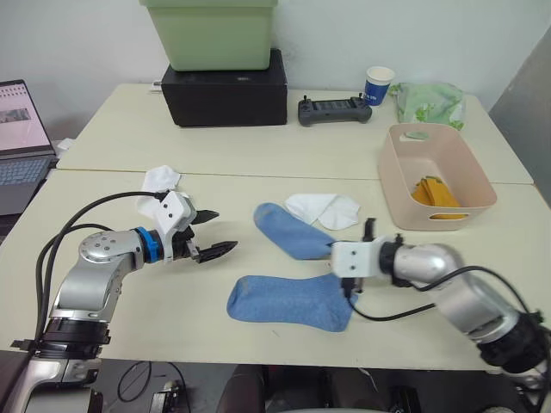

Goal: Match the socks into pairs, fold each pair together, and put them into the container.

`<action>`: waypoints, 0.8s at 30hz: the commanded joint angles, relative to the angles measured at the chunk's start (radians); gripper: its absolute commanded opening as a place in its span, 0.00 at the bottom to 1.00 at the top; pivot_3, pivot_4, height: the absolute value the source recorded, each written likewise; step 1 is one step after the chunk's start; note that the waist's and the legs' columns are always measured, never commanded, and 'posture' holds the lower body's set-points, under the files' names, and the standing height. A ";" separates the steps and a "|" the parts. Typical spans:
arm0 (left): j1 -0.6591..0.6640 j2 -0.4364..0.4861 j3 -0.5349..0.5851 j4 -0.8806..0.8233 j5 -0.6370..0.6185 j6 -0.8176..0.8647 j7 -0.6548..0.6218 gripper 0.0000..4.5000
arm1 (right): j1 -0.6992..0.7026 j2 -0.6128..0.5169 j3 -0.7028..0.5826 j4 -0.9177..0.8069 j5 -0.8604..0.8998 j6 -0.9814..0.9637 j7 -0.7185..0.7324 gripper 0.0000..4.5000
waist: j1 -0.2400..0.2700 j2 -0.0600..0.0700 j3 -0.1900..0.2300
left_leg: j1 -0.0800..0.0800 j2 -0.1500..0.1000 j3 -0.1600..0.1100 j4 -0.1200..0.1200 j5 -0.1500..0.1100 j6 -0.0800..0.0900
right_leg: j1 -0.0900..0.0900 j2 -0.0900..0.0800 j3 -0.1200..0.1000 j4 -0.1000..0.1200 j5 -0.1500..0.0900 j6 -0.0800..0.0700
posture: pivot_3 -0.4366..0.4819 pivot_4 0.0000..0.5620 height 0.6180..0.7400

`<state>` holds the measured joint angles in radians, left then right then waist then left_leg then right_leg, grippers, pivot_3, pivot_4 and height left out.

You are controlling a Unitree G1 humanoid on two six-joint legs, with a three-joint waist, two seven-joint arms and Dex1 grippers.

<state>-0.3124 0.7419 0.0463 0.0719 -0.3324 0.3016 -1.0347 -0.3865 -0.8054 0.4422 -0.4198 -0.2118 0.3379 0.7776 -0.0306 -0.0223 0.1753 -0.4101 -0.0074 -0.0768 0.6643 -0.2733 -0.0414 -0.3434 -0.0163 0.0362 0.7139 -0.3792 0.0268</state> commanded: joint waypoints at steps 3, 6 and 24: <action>-0.002 -0.007 -0.003 -0.012 0.011 -0.045 -0.011 1.00 | 0.010 -0.042 -0.108 -0.008 0.029 -0.012 0.061 0.00 | -0.006 0.000 0.000 | 0.000 0.001 0.000 0.000 0.000 0.000 | 0.000 0.001 0.000 0.001 0.000 0.000 | 0.48 0.27 0.88; -0.047 -0.031 -0.078 0.023 0.076 -0.159 -0.047 1.00 | 0.034 -0.059 -0.168 -0.018 0.079 0.030 0.103 0.12 | -0.001 0.000 0.000 | 0.000 0.001 0.000 0.000 0.000 0.000 | 0.000 0.001 0.000 0.001 0.000 0.000 | 0.48 0.27 0.88; -0.305 -0.225 -0.274 0.356 0.275 -0.289 -0.058 0.59 | 0.166 0.043 -0.399 -0.363 0.358 0.449 0.037 0.64 | -0.006 0.000 0.000 | 0.000 0.000 0.000 0.001 0.001 -0.001 | 0.001 0.002 0.000 0.001 0.000 0.000 | 0.48 0.27 0.88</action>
<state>-0.6003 0.5138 -0.2221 0.4137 -0.0763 0.0153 -1.0973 -0.2089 -0.7740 0.0412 -0.7385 0.1385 0.7733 0.8485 -0.0368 -0.0227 0.1755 -0.4105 -0.0068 -0.0772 0.6652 -0.2724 -0.0426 -0.3427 -0.0144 0.0357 0.7151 -0.3792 0.0267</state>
